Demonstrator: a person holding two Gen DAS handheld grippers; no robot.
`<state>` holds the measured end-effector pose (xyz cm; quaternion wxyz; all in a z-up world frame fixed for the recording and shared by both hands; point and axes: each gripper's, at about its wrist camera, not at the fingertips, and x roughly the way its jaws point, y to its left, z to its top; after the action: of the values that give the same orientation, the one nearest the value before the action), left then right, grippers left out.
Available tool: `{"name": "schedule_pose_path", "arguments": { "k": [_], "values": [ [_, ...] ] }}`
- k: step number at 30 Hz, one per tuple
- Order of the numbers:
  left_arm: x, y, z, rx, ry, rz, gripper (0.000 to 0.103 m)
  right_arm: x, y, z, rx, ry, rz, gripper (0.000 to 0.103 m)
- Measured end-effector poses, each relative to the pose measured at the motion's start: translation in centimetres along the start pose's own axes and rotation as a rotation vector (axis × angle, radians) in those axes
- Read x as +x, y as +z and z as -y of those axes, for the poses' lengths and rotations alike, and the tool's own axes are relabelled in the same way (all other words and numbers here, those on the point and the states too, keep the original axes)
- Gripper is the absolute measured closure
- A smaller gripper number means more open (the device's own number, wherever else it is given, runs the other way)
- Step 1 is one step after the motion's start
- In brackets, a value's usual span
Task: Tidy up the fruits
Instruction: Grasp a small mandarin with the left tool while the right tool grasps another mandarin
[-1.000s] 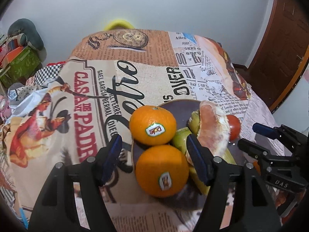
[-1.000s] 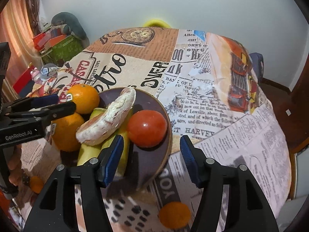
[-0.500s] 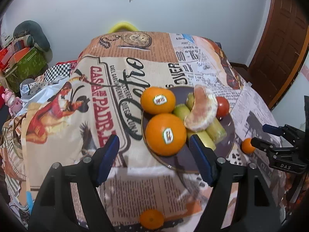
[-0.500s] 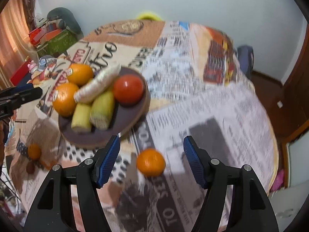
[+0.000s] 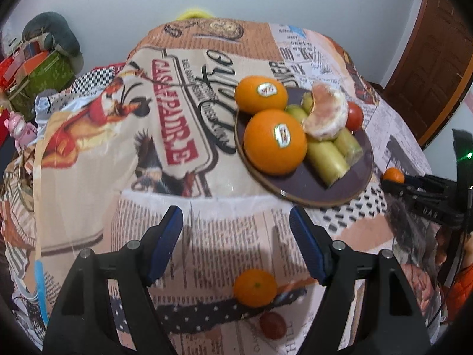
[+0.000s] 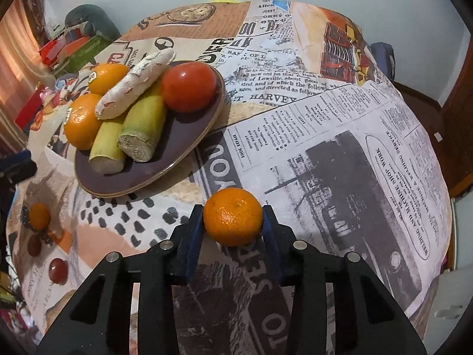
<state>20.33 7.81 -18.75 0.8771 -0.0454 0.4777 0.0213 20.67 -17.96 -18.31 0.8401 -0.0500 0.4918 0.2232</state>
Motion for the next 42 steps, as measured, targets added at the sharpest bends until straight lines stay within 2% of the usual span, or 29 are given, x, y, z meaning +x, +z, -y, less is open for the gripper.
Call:
{"name": "schedule_pose_path", "arguments": {
  "k": [7, 10, 16, 18, 19, 27, 33, 42],
  "values": [
    [-0.5, -2.0, 0.3, -0.008, -0.021, -0.031, 0.029, -2.3, -1.0, -1.3, -0.016, 0.015, 0.034, 0.068],
    [-0.4, -3.1, 0.5, -0.013, -0.033, -0.051, 0.033, -3.0, -1.4, -2.1, -0.033, 0.016, 0.037, 0.068],
    [0.3, -4.9, 0.7, -0.018, -0.035, -0.097, 0.056, -3.7, -2.1, -2.7, -0.039, 0.02, 0.04, 0.068],
    [0.4, -5.2, 0.6, -0.031, -0.048, -0.101, 0.068, -3.8, -2.2, -2.9, -0.042, 0.02, 0.042, 0.068],
    [0.3, -5.4, 0.5, -0.042, -0.067, -0.101, 0.069, -3.9, -2.3, -3.0, -0.044, 0.02, 0.045, 0.068],
    [-0.5, -5.2, 0.8, -0.024, -0.047, -0.061, 0.069, -4.5, -2.1, -3.6, -0.047, 0.035, 0.067, 0.068],
    [-0.9, -3.2, 1.4, -0.026, -0.066, -0.029, 0.069, -4.8, -1.2, -3.9, -0.057, 0.032, 0.09, 0.068],
    [-0.3, -0.5, 4.0, 0.021, -0.092, 0.011, 0.069, -4.4, 0.2, -4.0, -0.066, 0.048, 0.123, 0.068]
  ]
}}
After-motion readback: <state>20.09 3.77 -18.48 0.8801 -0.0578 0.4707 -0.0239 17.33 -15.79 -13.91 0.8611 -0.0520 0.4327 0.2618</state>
